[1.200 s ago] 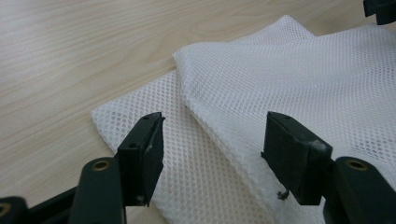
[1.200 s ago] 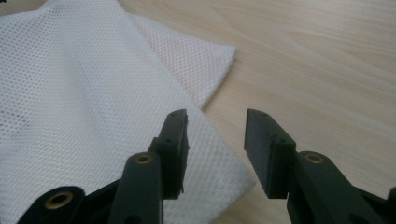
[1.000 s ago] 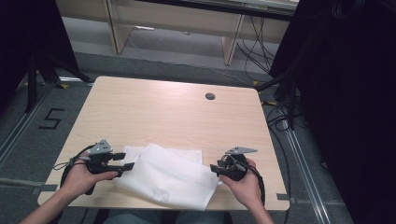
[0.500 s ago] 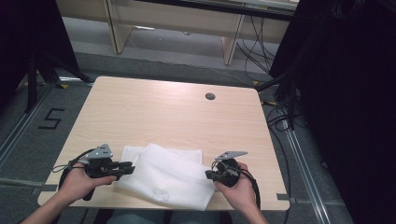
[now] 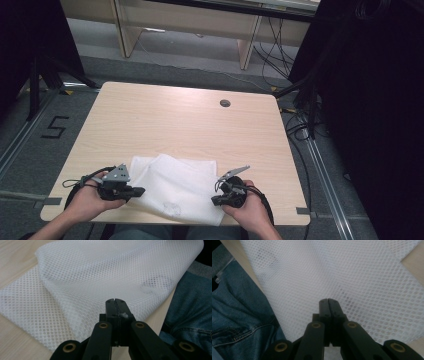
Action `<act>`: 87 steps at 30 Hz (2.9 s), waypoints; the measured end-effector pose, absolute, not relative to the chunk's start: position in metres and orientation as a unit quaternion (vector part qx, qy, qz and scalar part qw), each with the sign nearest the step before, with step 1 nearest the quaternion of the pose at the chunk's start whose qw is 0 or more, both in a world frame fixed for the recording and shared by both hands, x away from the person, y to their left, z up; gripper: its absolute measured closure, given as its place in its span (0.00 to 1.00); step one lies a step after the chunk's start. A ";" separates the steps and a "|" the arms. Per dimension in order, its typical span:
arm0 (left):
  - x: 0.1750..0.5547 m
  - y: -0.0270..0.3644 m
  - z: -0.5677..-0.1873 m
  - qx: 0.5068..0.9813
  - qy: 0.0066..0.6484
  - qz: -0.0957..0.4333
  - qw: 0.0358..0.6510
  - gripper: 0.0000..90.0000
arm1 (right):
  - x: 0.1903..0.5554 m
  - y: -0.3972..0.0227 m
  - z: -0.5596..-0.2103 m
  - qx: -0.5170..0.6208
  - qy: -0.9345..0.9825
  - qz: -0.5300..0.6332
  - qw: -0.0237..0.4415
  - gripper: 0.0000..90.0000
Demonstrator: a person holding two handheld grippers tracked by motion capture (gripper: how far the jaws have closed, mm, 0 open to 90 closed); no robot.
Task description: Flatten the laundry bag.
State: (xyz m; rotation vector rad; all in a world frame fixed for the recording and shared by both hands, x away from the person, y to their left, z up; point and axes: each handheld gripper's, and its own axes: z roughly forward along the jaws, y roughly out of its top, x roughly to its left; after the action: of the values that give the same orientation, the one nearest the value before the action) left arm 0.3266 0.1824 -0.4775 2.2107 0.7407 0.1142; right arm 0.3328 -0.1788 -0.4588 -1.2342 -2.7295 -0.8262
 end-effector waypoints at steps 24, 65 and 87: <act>0.340 0.165 -0.498 0.920 0.252 0.034 0.298 0.99 | 0.340 -0.160 -0.480 -0.389 -0.899 -0.200 0.027 1.00; 0.402 0.133 -0.503 0.895 0.291 0.071 0.329 0.99 | 0.409 -0.174 -0.482 -0.454 -0.867 -0.193 -0.071 1.00; 0.411 0.129 -0.502 0.897 0.288 0.094 0.322 0.99 | 0.419 -0.176 -0.483 -0.457 -0.863 -0.201 -0.081 1.00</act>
State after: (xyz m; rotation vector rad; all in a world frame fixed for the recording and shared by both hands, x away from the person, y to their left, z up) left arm 0.4111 0.1293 -0.5022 2.3566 0.7552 0.2470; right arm 0.4187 -0.1760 -0.4834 -1.5136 -2.8594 -0.6655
